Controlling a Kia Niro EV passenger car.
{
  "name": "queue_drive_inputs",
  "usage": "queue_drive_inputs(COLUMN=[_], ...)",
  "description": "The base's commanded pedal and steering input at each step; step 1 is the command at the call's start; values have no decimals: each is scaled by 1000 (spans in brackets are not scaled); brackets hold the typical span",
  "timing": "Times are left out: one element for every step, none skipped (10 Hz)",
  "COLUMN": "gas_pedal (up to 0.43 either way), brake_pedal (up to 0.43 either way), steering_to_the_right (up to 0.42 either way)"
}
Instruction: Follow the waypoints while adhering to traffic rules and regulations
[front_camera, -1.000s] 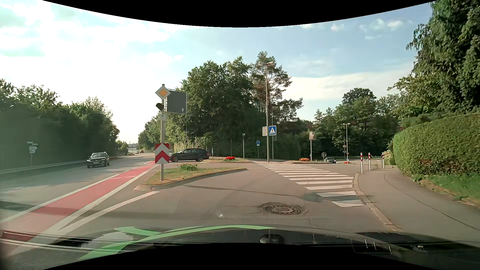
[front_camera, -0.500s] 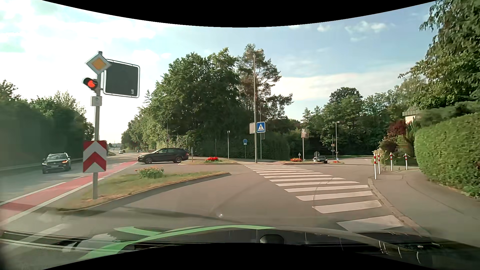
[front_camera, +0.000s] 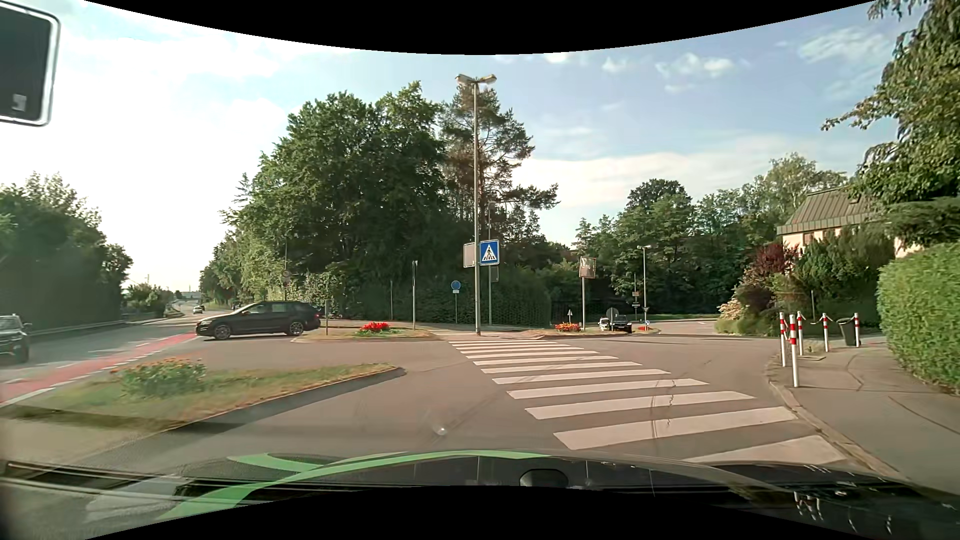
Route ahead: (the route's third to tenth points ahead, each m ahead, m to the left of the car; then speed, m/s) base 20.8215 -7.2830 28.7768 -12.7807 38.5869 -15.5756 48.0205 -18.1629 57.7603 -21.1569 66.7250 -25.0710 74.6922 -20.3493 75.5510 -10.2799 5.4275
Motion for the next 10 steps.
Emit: queue_drive_inputs(gas_pedal=[87,110,110,110,67,39,39,39,28,20], brake_pedal=[0,0,0,0,0,0,0,0,0,0], steering_to_the_right=[132,138,143,144,144,146,150,155,155,155])
